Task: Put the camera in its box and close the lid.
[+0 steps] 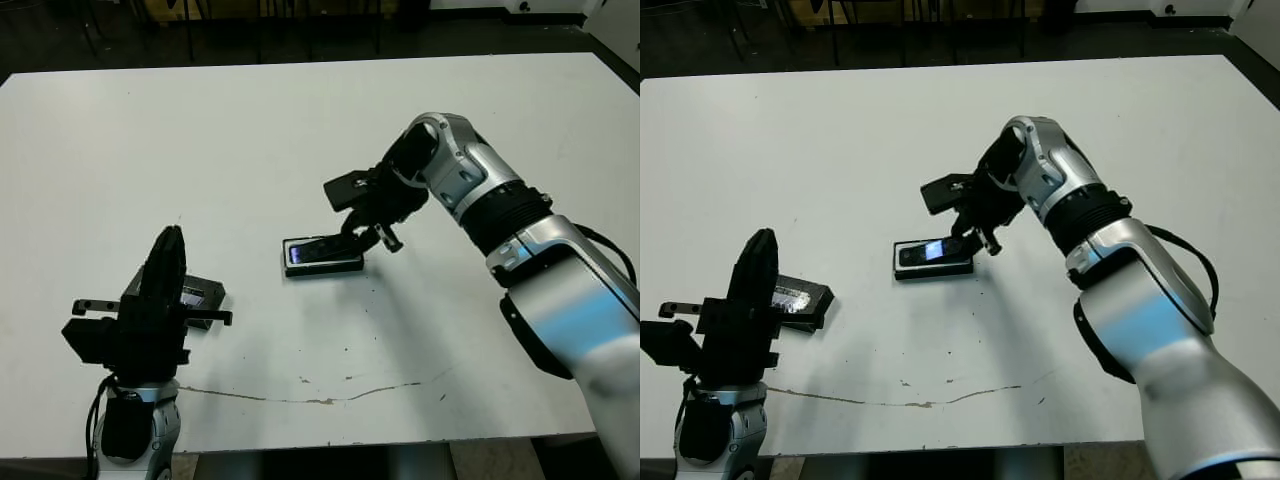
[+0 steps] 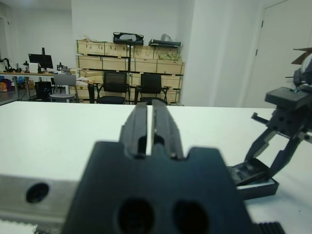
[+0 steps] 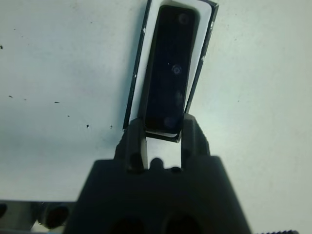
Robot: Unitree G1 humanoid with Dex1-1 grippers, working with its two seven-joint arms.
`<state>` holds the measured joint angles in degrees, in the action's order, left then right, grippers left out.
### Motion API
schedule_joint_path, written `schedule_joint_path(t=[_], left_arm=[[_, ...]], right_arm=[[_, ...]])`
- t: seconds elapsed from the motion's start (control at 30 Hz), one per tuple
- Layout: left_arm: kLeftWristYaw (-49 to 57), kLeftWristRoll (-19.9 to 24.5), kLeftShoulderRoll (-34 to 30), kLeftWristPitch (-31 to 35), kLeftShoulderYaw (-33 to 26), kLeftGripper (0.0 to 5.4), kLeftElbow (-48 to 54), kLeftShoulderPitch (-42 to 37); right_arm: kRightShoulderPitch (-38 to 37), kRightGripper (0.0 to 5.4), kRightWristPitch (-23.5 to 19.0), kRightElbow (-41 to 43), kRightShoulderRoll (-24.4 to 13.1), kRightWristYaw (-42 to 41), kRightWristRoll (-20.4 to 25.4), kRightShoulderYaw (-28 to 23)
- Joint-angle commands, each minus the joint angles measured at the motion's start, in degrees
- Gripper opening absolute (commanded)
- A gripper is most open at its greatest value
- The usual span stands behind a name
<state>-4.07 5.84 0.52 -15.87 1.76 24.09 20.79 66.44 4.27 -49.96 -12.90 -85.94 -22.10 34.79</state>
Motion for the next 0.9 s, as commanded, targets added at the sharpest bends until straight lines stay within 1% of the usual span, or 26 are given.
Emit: schedule_joint_path(t=[0.03, 0.3, 0.33, 0.47, 0.5, 0.53, 0.6, 0.67, 0.73, 0.8, 0.9], left_arm=[[0.1, 0.0, -0.1, 1.1, -0.1, 0.0, -0.4, 3.8], [0.2, 0.2, 0.0, 1.3, 0.1, 0.0, -0.4, 3.6], [0.2, 0.0, -0.1, 1.4, 0.1, 0.0, -0.2, 3.7], [0.2, 0.0, -0.1, 1.5, 0.0, 0.0, 0.0, 3.8], [0.3, -0.2, -0.1, 1.5, -0.1, 0.0, 0.0, 3.8], [0.3, -0.4, -0.2, 1.2, -0.2, 0.0, -0.2, 3.8], [0.2, -0.5, -0.3, 0.7, -0.3, 0.0, -0.6, 3.7], [-0.3, 0.3, -0.3, 0.2, -0.3, 0.0, -1.1, 3.6], [-0.4, 0.1, -0.4, -0.2, -0.4, 0.0, -1.4, 3.5], [-0.3, -0.3, -0.5, -0.4, -0.4, 0.0, -1.5, 3.4], [0.1, -0.1, -0.3, 0.9, -0.4, 0.0, -0.5, 3.9]], right_arm=[[-1.6, 0.38, 0.2, -0.6, 0.2, 0.3, 0.3, 0.0], [-2.3, 0.38, -4.5, -1.3, 1.6, -0.9, 1.3, -0.2], [-2.4, 0.38, -4.4, -1.2, 1.7, -0.9, 1.3, -0.1], [-2.7, 0.38, -1.4, -0.9, 1.4, -0.3, 0.9, 0.4], [-2.5, 0.38, 0.8, -1.2, 1.2, -0.6, 0.9, 0.6], [-2.3, 0.56, 3.3, -1.3, 0.8, -1.0, 0.8, 0.9], [-1.6, 0.87, 4.2, -1.4, 0.2, -2.1, 0.7, 1.0], [-1.7, 1.23, 7.9, 0.3, -1.5, -1.2, 0.3, 1.3], [-1.7, 1.59, 11.0, 1.5, -2.6, -0.5, 0.4, 1.2], [-1.5, 1.93, 11.7, 2.2, -3.5, -0.3, 0.7, 0.6], [-1.2, 2.43, 10.3, 2.9, -4.9, 0.8, 1.2, -1.0]])
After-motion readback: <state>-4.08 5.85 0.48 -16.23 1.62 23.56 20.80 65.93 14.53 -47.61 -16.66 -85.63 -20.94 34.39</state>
